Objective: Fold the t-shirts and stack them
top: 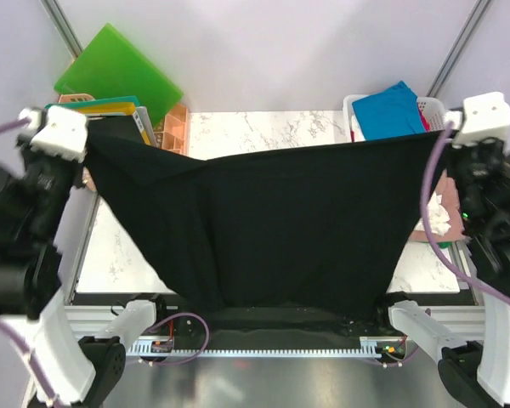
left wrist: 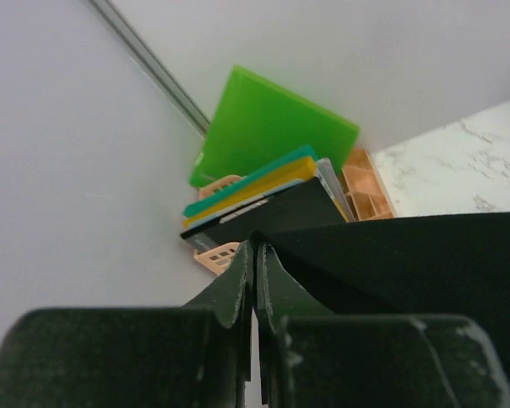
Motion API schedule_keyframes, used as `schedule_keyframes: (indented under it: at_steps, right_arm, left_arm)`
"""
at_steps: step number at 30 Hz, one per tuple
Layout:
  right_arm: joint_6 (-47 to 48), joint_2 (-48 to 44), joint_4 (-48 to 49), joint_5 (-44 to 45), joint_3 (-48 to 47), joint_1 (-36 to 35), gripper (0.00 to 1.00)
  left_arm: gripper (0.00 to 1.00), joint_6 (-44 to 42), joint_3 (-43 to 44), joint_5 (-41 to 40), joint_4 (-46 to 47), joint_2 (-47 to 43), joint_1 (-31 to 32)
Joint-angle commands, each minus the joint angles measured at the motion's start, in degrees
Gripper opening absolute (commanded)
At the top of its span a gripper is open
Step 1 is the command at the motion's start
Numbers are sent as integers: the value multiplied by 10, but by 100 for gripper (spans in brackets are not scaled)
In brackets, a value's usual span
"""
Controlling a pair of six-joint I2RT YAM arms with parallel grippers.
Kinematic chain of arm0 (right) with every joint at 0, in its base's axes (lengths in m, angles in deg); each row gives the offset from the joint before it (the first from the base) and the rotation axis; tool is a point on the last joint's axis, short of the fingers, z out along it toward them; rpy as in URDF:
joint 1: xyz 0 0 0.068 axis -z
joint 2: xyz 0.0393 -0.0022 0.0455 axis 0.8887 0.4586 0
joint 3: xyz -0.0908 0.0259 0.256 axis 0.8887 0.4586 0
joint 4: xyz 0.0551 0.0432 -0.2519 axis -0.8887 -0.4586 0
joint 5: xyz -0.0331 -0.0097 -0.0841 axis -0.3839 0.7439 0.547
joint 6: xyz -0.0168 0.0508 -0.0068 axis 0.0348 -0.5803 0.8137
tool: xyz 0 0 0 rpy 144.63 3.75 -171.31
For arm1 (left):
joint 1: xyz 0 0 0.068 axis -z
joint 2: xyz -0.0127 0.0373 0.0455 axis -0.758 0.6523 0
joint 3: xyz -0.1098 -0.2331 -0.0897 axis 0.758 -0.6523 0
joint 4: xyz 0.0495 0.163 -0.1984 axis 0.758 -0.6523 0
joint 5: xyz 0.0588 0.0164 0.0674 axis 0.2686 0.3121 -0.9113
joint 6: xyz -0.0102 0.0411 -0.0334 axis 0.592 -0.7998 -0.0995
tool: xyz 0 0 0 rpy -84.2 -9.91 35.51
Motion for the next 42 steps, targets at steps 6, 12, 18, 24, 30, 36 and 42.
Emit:
schedule_keyframes:
  at_steps: [6,12,18,24,30,36,42]
  right_arm:
    - [-20,101,122,-51,93,2,0]
    - [-57,251,147,-97,15,2,0]
    - [-83,373,154,-109,-114,2,0]
    - [-86,410,159,-106,-139,1,0]
    - [-91,306,168,-124,-89,1,0]
    - [-89,143,145,-128,-114,0,0]
    - [-75,34,73,-102,-194,-1,0]
  left_arm:
    - [2,43,-92,8,123,78,-3]
    - [2,64,-70,43,154,146,-3]
    - [2,77,45,58,153,250,-3]
    - [2,69,63,70,157,286,-3]
    - [2,91,23,103,173,211,-3]
    - [2,124,38,130,169,96,-2]
    - [2,55,89,66,129,-22,-3]
